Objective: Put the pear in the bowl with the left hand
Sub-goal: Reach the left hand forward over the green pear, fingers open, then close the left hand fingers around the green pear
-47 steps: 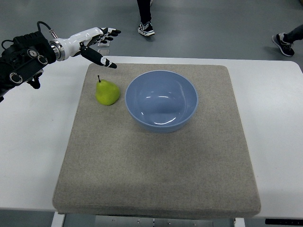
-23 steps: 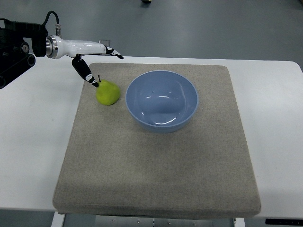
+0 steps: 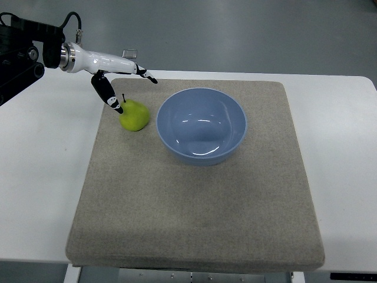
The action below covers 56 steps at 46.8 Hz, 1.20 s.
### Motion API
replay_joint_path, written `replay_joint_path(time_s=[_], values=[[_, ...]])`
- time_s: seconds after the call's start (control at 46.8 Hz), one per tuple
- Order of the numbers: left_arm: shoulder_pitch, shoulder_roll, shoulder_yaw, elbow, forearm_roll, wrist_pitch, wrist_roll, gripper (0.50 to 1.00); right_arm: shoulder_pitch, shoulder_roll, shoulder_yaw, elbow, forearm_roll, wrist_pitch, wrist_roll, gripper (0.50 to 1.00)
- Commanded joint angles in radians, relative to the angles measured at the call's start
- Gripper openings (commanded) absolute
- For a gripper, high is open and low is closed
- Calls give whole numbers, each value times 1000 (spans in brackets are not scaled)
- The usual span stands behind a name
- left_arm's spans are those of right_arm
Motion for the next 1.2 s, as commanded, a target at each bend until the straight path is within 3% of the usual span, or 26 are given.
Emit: replay_joint_path(time_s=[0.0, 0.448, 0.961, 1.174], values=[[3, -8, 2, 0, 6, -1, 1, 973, 0, 0, 0, 0, 0, 0, -1, 926], [32, -44, 22, 25, 52, 10, 2, 969, 0, 0, 0, 0, 0, 0, -1, 926], [58, -44, 61, 34, 136, 114, -1, 943, 0, 0, 0, 0, 0, 0, -1, 926], [61, -44, 69, 37, 135, 117, -1, 943, 0, 0, 0, 0, 0, 0, -1, 926]])
